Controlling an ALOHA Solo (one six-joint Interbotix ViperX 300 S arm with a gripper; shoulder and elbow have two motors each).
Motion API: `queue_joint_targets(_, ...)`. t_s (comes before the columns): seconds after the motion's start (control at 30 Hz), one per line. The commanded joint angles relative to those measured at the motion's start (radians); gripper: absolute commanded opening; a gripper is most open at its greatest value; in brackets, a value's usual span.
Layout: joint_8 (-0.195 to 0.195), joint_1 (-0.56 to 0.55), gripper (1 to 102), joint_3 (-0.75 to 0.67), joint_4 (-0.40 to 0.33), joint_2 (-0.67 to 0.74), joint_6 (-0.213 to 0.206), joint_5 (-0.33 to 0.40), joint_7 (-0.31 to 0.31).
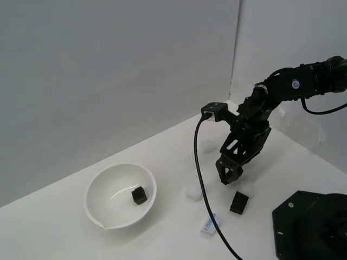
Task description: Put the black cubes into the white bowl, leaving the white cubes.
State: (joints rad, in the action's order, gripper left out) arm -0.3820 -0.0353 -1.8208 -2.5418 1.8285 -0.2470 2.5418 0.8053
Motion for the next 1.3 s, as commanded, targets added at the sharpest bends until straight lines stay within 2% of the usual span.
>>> queue_joint_targets(0.0, -0.008, -0.008, 98, -0.018, 0.018, 0.011, -0.005, -0.021, -0.003)
queue_joint_targets(0.07, -0.008, -0.008, 92, -0.012, 0.020, 0.006, -0.005, -0.025, -0.003)
queue_joint_targets(0.2, -0.008, -0.008, 59, -0.003, 0.018, -0.003, -0.006, -0.018, -0.002)
queue_joint_targets(0.37, -0.008, -0.008, 55, 0.011, 0.014, -0.018, -0.005, -0.015, 0.006)
queue_joint_targets(0.53, -0.008, -0.008, 35, -0.005, 0.018, -0.005, -0.005, -0.018, 0.014)
queue_joint_targets(0.7, -0.008, -0.008, 35, -0.046, 0.026, 0.038, -0.003, -0.029, 0.035)
queue_joint_targets(0.87, -0.008, -0.008, 35, -0.109, 0.060, 0.101, -0.008, -0.063, 0.100)
queue_joint_targets(1.1, -0.006, -0.025, 35, -0.212, 0.153, 0.206, -0.072, -0.156, 0.161)
queue_joint_targets(1.27, 0.012, -0.098, 35, -0.238, 0.198, 0.230, -0.110, -0.202, 0.167)
